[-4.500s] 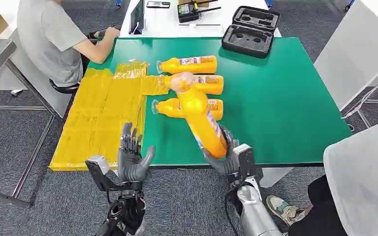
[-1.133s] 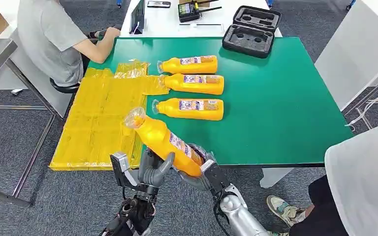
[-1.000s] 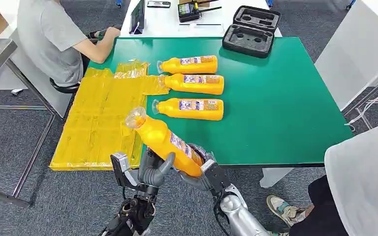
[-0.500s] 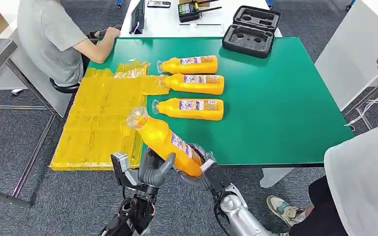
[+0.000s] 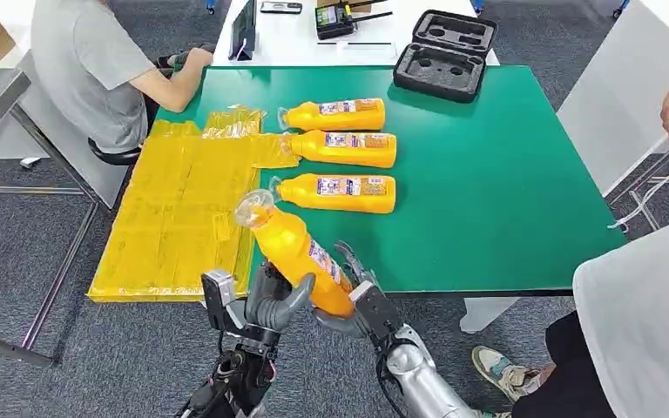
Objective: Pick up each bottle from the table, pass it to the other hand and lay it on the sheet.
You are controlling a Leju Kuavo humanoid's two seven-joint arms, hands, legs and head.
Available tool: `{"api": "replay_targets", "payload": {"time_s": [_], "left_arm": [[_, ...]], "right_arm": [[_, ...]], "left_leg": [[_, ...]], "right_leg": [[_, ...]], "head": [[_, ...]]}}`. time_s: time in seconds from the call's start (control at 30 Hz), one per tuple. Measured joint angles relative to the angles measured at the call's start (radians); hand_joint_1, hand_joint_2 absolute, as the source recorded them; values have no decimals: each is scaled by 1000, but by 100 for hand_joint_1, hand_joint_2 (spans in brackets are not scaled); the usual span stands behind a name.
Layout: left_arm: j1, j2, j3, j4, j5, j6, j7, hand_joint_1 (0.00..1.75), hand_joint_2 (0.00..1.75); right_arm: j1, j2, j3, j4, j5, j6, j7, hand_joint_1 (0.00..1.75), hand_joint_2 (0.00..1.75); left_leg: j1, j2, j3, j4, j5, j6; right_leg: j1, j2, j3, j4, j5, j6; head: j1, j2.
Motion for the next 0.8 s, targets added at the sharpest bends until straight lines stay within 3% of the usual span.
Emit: {"api": "replay_targets", "payload": {"time_s": [0.3,0.6,0.8], "left_arm": [[20,1,27,-57,-109,126,0,175,175],[26,24,56,-186,-321,519,0,175,175],[27,41,56,-231,-332,547,0,175,175]], "right_arm": [[0,14,-28,21,15,-5,2,0,175],[6,26,-60,30,41,-4,3,0,175],[8,32,-68,33,44,-3,3,0,175]], "left_leg": [[0,0,0,0,0,0],[0,0,0,0,0,0],[0,0,0,0,0,0]], "right_leg": [[0,0,0,0,0,0],[0,0,0,0,0,0],[0,0,0,0,0,0]], "head": [[0,0],[0,0],[0,0]]}}
